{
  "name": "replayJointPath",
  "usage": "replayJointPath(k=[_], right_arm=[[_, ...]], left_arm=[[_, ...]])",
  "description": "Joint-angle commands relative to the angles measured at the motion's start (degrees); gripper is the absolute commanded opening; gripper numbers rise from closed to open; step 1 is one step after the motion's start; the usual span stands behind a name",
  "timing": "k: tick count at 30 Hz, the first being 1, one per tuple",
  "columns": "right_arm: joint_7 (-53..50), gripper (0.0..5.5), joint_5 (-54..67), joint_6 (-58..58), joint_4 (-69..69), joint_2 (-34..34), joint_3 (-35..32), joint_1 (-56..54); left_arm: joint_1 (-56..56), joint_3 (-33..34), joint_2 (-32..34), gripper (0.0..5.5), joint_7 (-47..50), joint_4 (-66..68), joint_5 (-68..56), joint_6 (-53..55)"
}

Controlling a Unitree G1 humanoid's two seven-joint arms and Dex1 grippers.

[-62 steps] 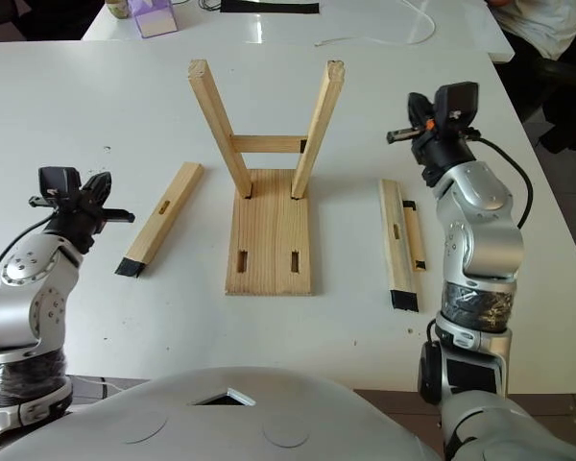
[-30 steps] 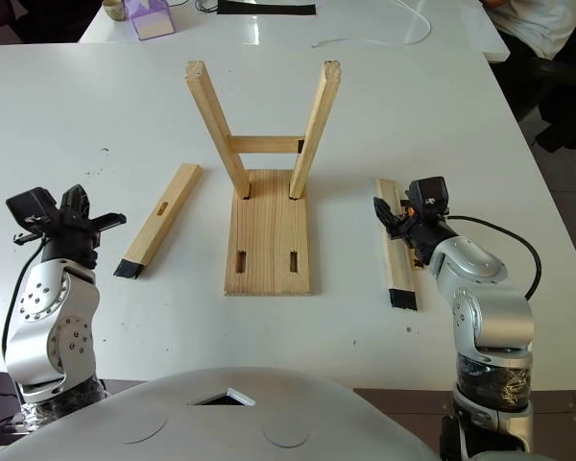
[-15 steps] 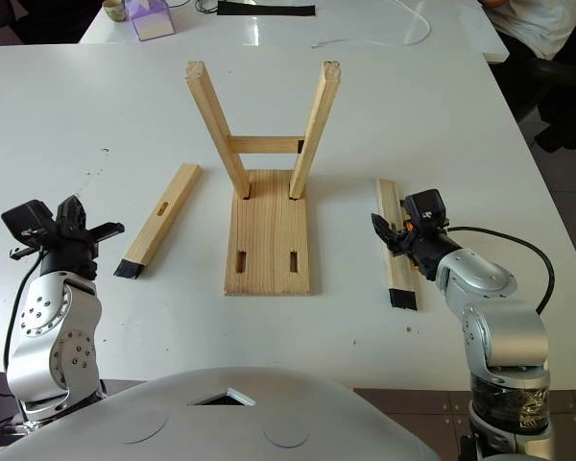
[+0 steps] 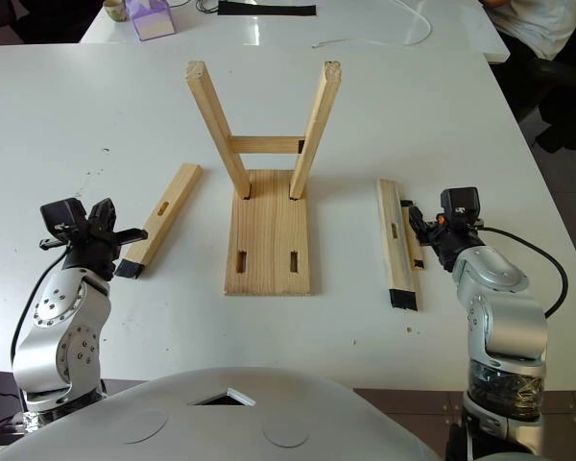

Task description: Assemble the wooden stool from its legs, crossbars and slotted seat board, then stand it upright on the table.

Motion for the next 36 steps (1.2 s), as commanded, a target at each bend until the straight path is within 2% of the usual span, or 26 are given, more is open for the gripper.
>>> replayJointPath(k=[1,13,21,30,36], right_arm=[[3.7,3.22,0.7,0.0,0.9,-2.6,0.3,1.6],[7.4,3.22,-0.3,-1.5,0.7,-3.9,3.1,4.8],[9.1,3.22,0.4,-0.3,-1.4,-5.1,2.7,6.2],[8.3,3.22,-0.8,2.1,-7.4,-4.9,3.3,16.9],[4.0,2.26,-1.2,3.1,-7.7,-1.6,3.3,15.6]], left_arm=[[0.8,0.2,-1.0,0.0,0.9,-0.1,0.8,-1.0],[0.6,0.0,-1.5,0.0,1.0,0.1,1.3,-1.8],[2.3,0.4,-2.2,0.0,1.4,-0.9,1.4,-2.4],[2.9,0.3,-2.5,0.0,1.8,-2.2,1.6,-1.9],[1.6,1.3,-1.9,0.0,1.8,-1.7,1.3,-1.3]])
